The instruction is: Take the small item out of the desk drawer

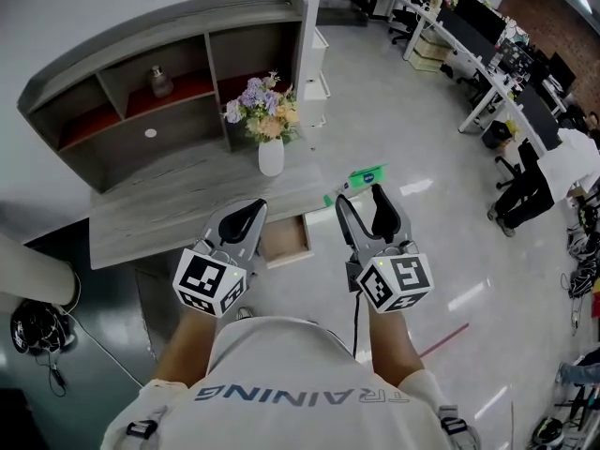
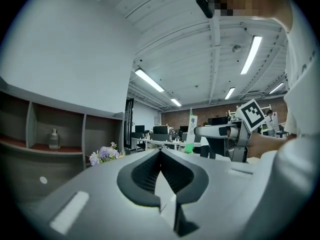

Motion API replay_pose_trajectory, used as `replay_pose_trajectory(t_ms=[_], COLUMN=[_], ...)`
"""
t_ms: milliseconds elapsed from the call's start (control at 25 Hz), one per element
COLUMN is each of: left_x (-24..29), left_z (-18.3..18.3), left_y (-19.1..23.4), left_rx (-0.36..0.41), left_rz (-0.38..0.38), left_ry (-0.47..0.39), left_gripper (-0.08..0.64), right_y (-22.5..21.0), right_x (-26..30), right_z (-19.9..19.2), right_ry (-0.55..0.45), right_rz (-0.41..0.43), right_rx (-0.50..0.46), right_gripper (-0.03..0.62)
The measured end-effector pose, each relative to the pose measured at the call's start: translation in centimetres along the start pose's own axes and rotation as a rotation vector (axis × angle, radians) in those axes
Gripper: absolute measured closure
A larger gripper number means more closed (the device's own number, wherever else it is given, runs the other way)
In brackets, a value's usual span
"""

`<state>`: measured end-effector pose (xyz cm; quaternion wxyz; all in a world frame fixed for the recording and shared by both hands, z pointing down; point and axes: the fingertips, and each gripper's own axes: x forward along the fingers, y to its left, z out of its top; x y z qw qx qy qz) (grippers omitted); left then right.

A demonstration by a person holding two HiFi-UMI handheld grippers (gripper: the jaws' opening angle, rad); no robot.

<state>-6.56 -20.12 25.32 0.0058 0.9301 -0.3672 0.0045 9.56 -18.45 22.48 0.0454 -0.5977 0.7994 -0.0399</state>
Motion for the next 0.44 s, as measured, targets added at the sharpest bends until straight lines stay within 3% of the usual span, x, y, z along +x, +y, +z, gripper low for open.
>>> replay_pose_trajectory(t_ms=[440], left_x=[-0.35], left_z=[-0.23], left_y=[0.31], left_rx=[-0.018], left_rz=[-0.018], left_ry=[0.002], left_gripper=[0.560], right_y=[0.51], right_x=[-0.01], right_z=[-0.54], right_ry=[0.010], right_rz=[-0.014], right_rx=[0.002], right_gripper=[0.284])
